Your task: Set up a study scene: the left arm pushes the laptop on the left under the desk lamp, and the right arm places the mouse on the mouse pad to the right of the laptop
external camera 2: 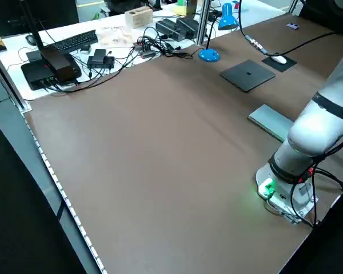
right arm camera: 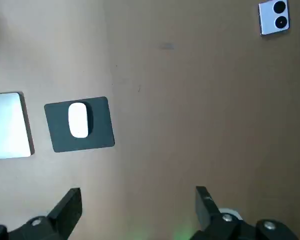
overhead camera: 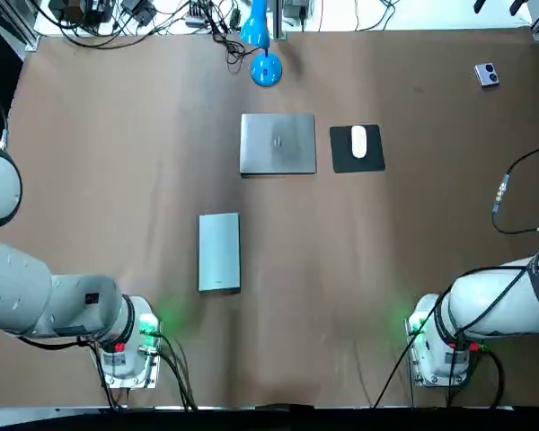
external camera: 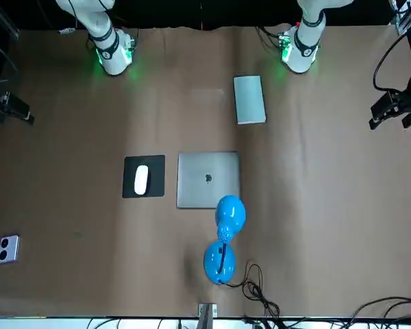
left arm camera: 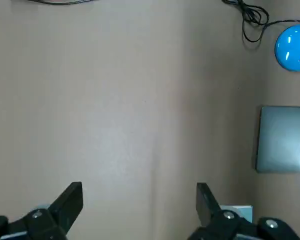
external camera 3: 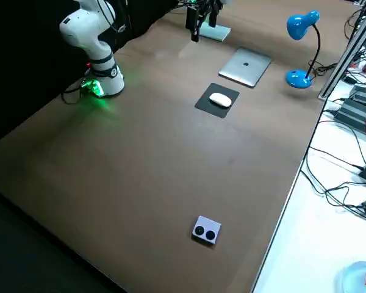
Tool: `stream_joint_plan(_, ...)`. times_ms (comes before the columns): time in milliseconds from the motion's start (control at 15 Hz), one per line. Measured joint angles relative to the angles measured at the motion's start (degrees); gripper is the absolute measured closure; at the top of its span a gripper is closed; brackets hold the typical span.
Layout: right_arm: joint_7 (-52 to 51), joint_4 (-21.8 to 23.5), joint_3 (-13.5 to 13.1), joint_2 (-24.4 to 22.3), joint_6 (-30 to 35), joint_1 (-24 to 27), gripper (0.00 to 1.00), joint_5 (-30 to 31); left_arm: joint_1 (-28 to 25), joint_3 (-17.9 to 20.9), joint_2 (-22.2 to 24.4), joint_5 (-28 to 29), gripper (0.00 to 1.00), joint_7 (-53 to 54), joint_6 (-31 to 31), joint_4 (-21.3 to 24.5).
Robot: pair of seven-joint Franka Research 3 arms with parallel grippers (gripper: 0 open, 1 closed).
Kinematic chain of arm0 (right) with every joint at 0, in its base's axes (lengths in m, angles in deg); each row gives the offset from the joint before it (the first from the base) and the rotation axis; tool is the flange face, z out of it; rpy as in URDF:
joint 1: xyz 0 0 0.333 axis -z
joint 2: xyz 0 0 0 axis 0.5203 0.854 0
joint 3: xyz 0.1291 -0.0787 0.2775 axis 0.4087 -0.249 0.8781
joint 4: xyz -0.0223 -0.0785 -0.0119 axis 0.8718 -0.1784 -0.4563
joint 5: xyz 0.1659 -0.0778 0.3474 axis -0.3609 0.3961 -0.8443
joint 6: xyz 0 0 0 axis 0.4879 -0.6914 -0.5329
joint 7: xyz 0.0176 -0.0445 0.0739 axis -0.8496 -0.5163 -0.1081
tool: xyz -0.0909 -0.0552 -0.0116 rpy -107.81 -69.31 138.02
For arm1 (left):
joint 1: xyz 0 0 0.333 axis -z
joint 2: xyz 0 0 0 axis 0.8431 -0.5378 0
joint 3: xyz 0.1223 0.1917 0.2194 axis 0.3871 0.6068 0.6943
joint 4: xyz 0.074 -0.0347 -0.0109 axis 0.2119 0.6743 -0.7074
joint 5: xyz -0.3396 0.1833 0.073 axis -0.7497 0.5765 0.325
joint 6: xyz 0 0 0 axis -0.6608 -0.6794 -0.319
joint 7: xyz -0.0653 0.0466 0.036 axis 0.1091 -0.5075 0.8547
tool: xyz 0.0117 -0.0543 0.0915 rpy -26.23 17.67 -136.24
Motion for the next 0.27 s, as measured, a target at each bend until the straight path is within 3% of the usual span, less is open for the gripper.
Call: stream_joint_plan(267,-0.03,0.0,0.0,0.0,0.0,0.0,0.0,-0.16,-0.06,0.06,0.0,0.0,0.0,0.0,0.03,0.0)
